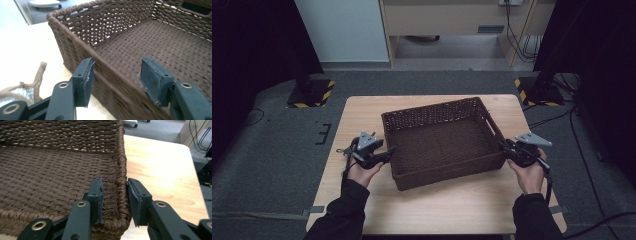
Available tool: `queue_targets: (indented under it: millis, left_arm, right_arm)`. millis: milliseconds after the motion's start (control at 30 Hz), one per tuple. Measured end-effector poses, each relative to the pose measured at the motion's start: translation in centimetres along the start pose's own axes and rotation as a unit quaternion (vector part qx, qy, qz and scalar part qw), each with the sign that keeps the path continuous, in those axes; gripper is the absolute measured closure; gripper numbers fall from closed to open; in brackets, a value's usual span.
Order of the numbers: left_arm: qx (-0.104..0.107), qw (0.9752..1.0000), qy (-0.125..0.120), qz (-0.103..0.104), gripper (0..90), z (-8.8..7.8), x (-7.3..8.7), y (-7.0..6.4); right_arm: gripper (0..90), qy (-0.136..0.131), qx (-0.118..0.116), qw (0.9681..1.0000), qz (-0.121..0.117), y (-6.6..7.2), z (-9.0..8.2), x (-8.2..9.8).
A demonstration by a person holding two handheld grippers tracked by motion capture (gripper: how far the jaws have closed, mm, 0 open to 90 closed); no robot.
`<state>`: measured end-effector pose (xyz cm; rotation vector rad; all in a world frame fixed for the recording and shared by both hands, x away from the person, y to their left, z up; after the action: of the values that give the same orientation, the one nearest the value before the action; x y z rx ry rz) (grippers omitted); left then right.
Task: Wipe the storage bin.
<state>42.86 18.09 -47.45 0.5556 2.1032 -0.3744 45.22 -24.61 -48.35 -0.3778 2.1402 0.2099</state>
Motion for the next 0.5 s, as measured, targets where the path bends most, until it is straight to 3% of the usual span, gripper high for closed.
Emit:
queue_targets:
  millis: [200, 267, 333, 433, 500]
  left_arm:
    - [0.029, 0.9994, 0.014, 0.012, 43.5, -1.4, 1.9, -1.4]
    - [0.028, 0.9995, 0.014, 0.009, 44.7, -1.1, 2.1, -1.5]
    - [0.028, 0.9994, 0.017, 0.010, 44.6, -0.8, 2.0, -1.4]
    - [0.012, 0.9996, 0.018, 0.021, 45.3, -0.5, 1.9, -0.8]
    - [0.009, 0.9998, 0.015, 0.012, 45.6, -0.5, 1.9, -0.5]
  right_arm:
    - [64.0, 0.003, -0.017, 0.9998, 0.002, 1.5, -1.7, 0.9]
    - [61.6, -0.004, -0.016, 0.9999, 0.002, 1.5, -1.7, 0.8]
    - [65.9, -0.012, -0.021, 0.9997, -0.001, 1.5, -1.5, 0.6]
    - [72.0, 0.001, -0.014, 0.9999, -0.007, 1.5, -1.2, 1.1]
    - [72.1, 0.002, -0.021, 0.9998, -0.002, 1.7, -1.4, 1.4]
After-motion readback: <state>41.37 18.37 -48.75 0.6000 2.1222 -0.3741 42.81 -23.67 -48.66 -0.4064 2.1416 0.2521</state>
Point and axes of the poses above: each handheld gripper's, and its own axes: z roughly forward along the jaws, x roughly out of its underside, y roughly to its left, the point moved 7 cm from there along z, roughly forward along the jaws, and after that the axes turned 3 degrees about y, right-handed, at the moved point
